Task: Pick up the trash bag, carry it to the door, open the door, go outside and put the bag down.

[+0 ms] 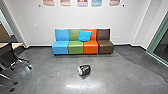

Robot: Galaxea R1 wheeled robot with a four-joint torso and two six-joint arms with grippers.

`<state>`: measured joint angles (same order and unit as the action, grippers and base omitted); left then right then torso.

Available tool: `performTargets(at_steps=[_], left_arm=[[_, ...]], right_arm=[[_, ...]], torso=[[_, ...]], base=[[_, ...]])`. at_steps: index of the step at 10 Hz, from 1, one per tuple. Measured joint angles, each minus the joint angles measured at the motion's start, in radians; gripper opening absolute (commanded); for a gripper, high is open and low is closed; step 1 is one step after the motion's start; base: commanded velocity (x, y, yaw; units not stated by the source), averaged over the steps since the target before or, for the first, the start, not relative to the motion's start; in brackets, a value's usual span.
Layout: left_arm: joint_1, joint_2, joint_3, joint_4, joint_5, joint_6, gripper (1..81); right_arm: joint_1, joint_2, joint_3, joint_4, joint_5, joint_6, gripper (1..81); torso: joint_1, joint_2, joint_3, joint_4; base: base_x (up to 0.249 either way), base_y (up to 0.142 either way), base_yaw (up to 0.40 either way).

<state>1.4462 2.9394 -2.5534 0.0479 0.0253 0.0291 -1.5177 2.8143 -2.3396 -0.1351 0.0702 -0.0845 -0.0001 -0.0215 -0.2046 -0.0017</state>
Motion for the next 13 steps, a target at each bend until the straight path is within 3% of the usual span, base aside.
performTargets(at_steps=[13], left_arm=[[0.000, -0.003, -0.002, -0.019, -0.007, 0.000, 81.1]], right_arm=[[0.000, 0.001, 0.000, 0.001, 0.000, 0.000, 81.1]], torso=[[0.000, 0.000, 0.000, 0.000]], base=[[0.173, 0.000, 0.000]])
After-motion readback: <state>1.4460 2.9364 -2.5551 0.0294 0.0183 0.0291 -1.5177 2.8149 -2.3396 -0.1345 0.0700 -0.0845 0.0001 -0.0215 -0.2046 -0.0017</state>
